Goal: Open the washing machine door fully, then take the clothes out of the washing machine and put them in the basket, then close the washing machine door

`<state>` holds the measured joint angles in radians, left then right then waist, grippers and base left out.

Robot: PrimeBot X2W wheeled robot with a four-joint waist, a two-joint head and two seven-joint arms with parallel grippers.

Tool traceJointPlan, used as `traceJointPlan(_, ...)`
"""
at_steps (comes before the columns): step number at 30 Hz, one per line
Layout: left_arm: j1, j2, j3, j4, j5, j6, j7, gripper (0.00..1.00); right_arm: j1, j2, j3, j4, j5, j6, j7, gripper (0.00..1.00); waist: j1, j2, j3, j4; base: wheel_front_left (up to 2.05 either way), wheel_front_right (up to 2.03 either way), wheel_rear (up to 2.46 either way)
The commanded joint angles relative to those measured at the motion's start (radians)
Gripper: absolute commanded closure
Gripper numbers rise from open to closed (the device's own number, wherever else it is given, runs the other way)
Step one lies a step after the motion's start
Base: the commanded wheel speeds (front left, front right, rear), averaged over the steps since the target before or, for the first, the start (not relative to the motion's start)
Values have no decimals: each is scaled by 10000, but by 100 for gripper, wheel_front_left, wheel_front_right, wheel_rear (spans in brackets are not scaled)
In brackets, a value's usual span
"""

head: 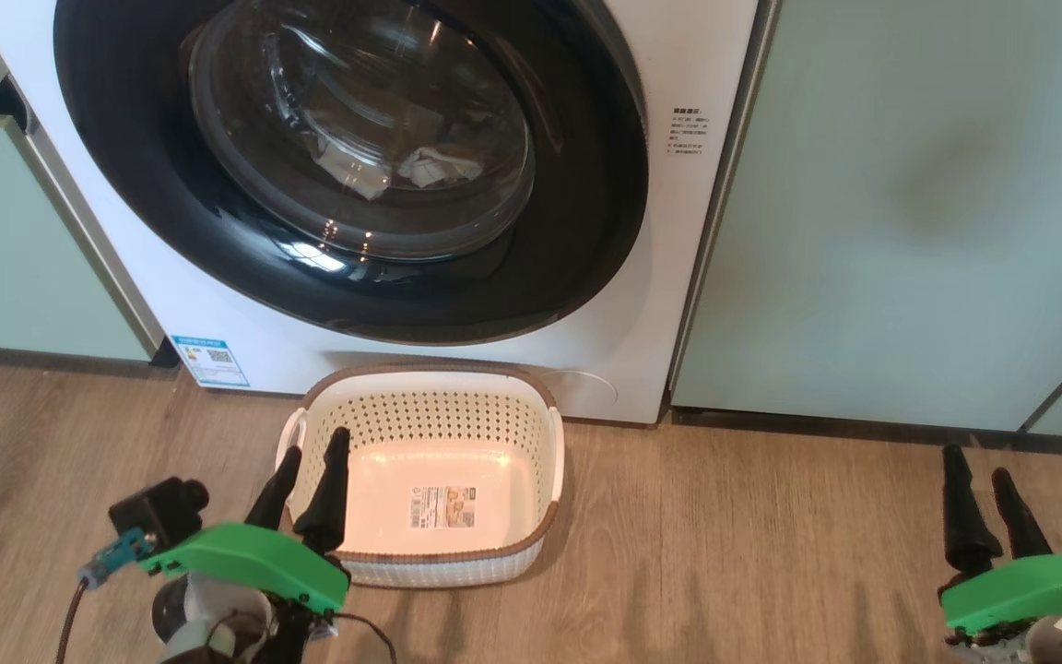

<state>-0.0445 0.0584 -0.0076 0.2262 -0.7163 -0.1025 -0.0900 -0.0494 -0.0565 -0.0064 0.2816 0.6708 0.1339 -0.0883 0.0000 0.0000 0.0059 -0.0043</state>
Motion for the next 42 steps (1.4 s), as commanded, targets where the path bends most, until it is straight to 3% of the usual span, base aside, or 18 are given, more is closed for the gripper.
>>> traceJointPlan(1,-577,253,118,-398,372,28,-167,0,-641,-96,145,-350,-386,-19,-181,0,0,0,-1,-3,0,0,0)
traceJointPlan(42,-1064,493,-536,-356,5483,489,-1434,0,-868,12,885,-526,-6087,-30,-1450,0,0,0,76,-77,0,0,0)
